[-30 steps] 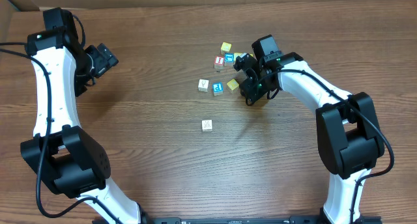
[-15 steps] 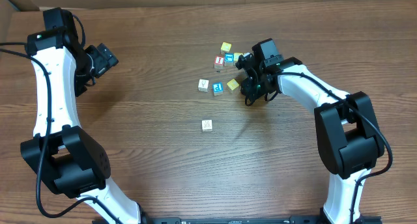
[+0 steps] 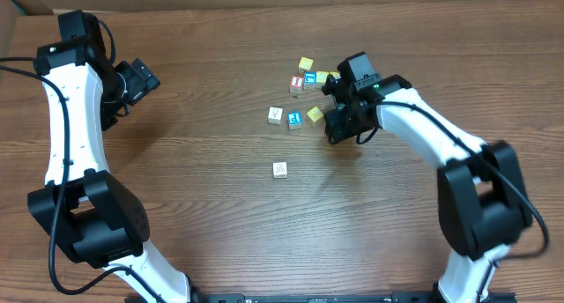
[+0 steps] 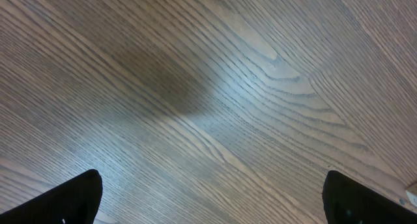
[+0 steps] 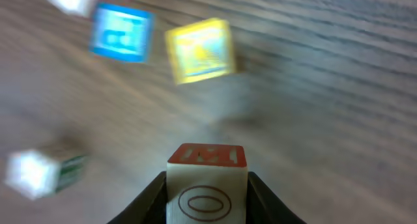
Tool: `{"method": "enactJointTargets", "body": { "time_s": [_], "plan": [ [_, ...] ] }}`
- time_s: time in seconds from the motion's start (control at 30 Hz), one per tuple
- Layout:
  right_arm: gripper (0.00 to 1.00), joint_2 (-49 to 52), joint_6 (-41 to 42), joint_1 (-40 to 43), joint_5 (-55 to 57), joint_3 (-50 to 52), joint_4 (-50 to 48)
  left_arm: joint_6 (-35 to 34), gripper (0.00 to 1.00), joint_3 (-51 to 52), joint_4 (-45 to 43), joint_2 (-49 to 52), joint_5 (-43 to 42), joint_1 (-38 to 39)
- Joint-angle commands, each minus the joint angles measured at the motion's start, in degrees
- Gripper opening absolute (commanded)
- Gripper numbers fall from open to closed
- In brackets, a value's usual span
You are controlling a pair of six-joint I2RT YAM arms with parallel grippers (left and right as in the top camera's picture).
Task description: Flip 5 blocks
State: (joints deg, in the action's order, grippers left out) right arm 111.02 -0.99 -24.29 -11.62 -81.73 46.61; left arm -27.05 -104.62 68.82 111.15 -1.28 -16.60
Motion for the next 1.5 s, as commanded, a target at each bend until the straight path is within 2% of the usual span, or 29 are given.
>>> {"method": "enactJointTargets", "body": {
  "time_s": [0.0, 0.2, 0.37, 0.5, 0.7, 0.97, 1.47],
  "plan": [
    [0.33, -7.23, 9.4, -3.21, -0.5, -1.77, 1.73, 0.22, 1.0, -0.87, -0.04, -0.66, 0.24, -0.02],
    [0.33, -8.13, 19.71, -8.39, -0.44, -0.52, 3.56, 0.22, 1.0, -0.87, -0.04, -0.66, 0.22, -0.04],
    [0.32, -8.04, 29.51, -12.17, 4.81, 3.85, 0.46, 0.22, 1.0, -0.87, -0.04, -0.66, 0.24, -0.02],
    [0.31, -8.04, 34.05, -14.36, 7.63, 7.74, -3.96, 0.22, 1.0, -0.87, -0.04, -0.66, 0.22, -0.04],
    [0.29, -8.04, 37.31, -14.93, 8.61, 13.51, -12.24, 0.22, 1.0, -0.87, -0.04, -0.66, 0.22, -0.02],
    [0.26, -8.04, 39.21, -15.04, 9.62, 18.38, -17.97, 0.22, 1.0, -0.87, -0.04, -0.66, 0.22, -0.04],
    [0.27, -8.04, 39.19, -15.04, 8.98, 19.54, -17.75, 0.22, 1.0, -0.87, -0.04, -0.66, 0.22, -0.04]
  ]
}}
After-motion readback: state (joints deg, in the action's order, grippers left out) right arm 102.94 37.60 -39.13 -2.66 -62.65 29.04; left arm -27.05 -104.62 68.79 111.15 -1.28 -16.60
